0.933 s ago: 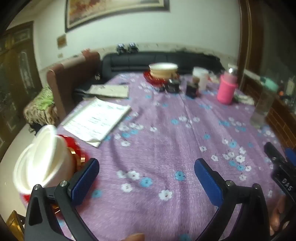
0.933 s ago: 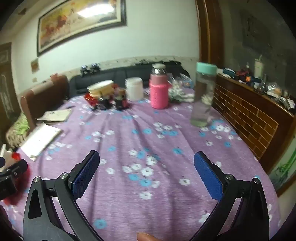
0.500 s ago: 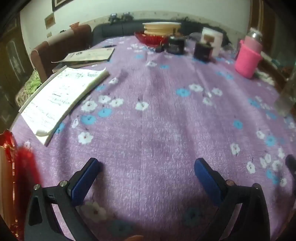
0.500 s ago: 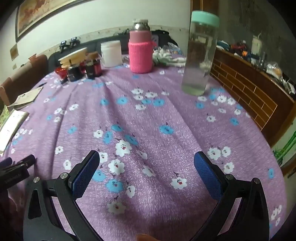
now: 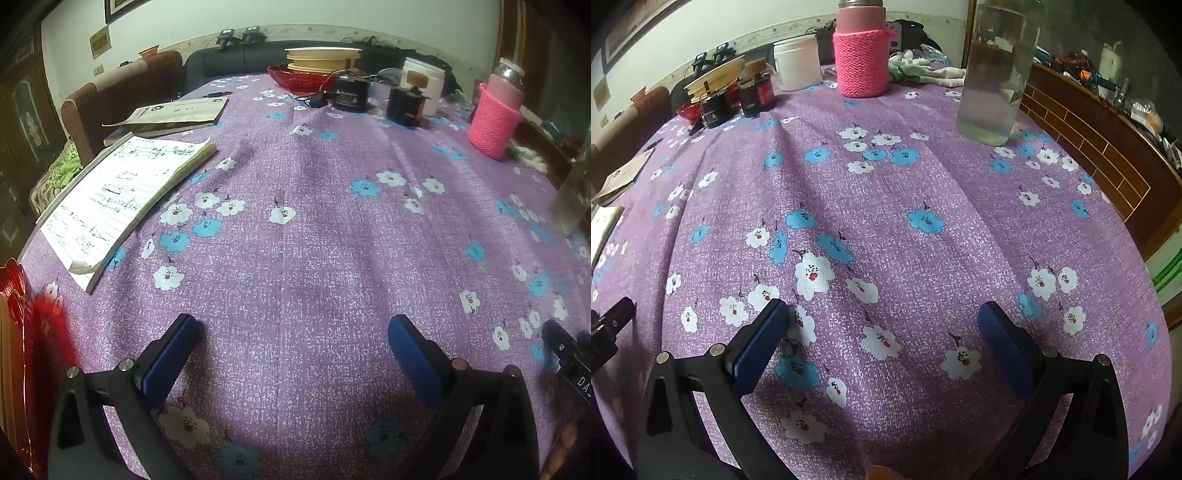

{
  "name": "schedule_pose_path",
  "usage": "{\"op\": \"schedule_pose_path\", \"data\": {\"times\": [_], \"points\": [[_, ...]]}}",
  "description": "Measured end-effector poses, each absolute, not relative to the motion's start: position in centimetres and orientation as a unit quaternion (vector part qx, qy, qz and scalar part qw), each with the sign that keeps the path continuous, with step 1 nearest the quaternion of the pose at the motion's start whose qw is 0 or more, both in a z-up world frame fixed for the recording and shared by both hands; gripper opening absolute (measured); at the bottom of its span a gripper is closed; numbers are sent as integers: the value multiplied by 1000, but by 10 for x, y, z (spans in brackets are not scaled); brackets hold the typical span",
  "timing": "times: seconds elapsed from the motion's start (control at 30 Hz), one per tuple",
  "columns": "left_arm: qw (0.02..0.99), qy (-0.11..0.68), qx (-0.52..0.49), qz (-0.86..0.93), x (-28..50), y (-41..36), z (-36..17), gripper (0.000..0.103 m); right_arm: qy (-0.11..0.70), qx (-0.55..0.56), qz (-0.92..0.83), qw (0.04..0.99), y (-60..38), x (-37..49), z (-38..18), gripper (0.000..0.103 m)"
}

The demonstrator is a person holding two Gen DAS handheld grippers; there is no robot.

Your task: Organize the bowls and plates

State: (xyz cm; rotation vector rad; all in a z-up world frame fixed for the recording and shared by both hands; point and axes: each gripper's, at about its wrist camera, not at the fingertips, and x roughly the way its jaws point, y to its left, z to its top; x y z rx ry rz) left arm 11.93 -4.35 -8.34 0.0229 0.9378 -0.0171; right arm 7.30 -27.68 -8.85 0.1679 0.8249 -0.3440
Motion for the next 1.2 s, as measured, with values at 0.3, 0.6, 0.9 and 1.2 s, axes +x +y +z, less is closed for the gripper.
{"op": "schedule_pose_path", "data": {"times": [0.3, 0.6, 0.9, 1.2], "points": [[893, 449, 11, -12, 111, -40, -78, 102, 401, 84, -169, 896, -275, 75, -87, 102], [894, 447, 11, -13, 107, -40, -74, 102, 400, 84, -167, 897, -276, 74, -87, 102], [894, 448, 10, -14, 124, -35, -88, 102, 400, 84, -169, 897, -275, 74, -87, 103], [894, 448, 9, -14, 147, -30, -103, 102, 402, 84, -167, 896, -276, 75, -88, 103]]}}
